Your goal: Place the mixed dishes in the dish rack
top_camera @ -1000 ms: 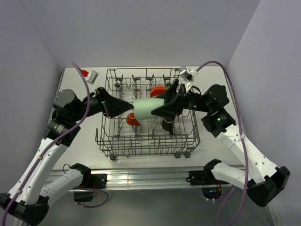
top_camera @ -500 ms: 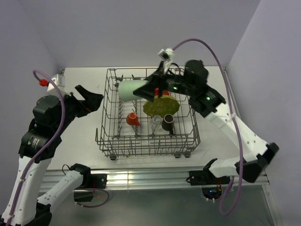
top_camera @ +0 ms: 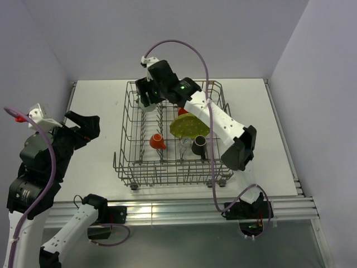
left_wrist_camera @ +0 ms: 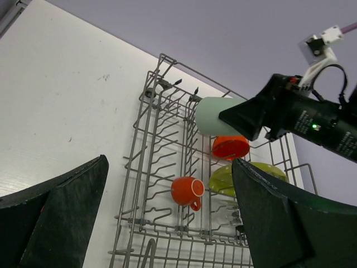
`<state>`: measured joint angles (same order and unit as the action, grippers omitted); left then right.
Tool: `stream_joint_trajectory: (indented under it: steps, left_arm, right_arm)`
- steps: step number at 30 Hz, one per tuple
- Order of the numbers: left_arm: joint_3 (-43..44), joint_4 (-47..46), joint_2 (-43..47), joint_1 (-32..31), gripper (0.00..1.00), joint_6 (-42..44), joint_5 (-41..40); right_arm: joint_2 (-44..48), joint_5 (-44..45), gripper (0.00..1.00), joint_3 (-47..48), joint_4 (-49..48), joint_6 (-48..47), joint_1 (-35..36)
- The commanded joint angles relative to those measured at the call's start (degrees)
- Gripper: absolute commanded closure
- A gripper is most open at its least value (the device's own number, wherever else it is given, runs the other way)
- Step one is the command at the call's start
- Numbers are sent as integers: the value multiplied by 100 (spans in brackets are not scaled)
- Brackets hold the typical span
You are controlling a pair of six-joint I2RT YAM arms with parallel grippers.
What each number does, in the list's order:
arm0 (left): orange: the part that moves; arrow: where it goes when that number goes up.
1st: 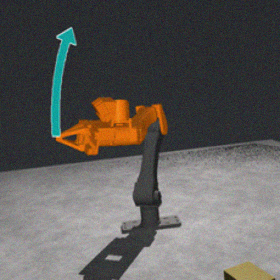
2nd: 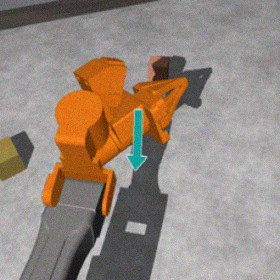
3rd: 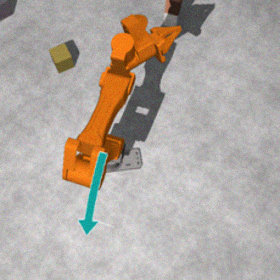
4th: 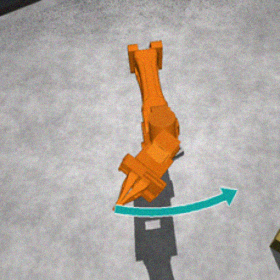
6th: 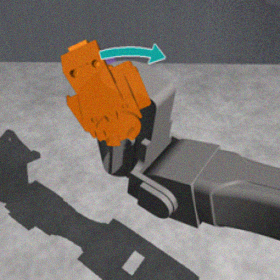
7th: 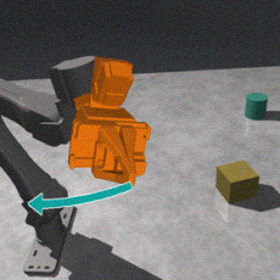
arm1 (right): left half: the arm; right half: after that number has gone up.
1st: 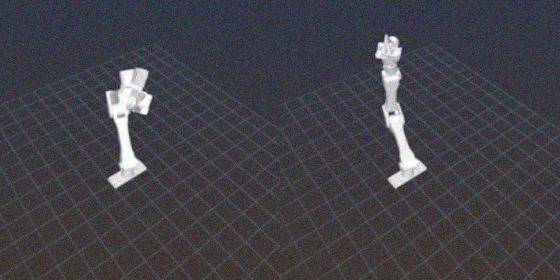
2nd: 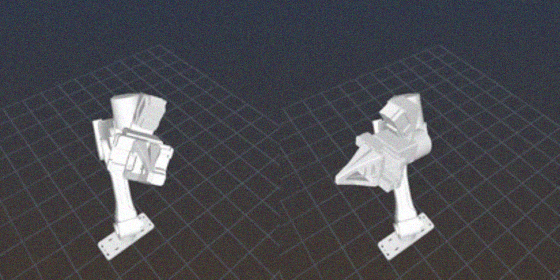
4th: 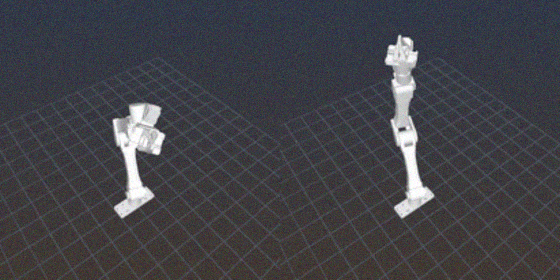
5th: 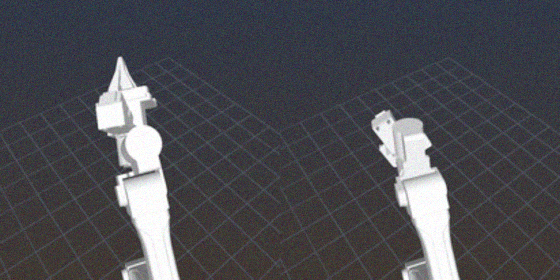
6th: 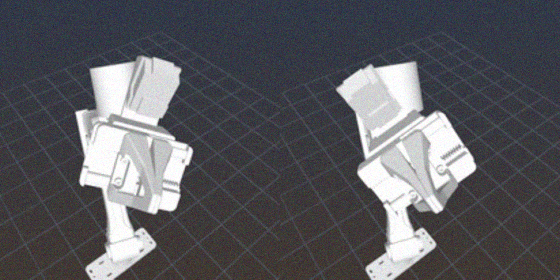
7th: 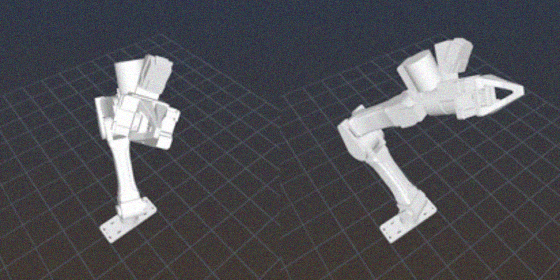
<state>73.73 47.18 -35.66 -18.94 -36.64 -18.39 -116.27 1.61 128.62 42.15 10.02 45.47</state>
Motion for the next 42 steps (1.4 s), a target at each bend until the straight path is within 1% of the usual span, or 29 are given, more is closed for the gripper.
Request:
stream_joint_trajectory:
  steps: [1, 5, 9, 12, 17, 25, 34, 42]
  left_arm:
    - [-25, 55, -160, 13, 1, 114, -130]
    - [-236, -103, -143, 13, 1, 87, -24]
    - [-342, -191, -143, 13, 1, 87, 46]
    - [-377, -235, -161, 13, 1, 87, 99]
    - [-395, -262, -170, 13, 1, 61, 239]
    - [-377, -253, -169, 13, 1, 105, 204]
    - [-448, -332, -222, 13, 1, 87, 301]
    - [-527, -332, -213, 13, 1, 43, 354]
  right_arm:
    - [-290, 999, 100, 831, 847, -255, 155]
    - [-537, 1288, 100, 893, 1137, -325, 155]
    - [-485, 1474, 100, 455, 1120, -343, 155]
    - [-493, 1439, 100, 313, 1050, -361, 155]
    - [-713, 1281, 100, 462, 1076, -378, 111]
    - [-950, 1061, 100, 454, 962, -361, 41]
    - [-994, 938, 100, 120, 812, -317, 5]
    - [-1223, 885, 100, 85, 830, -246, -82]
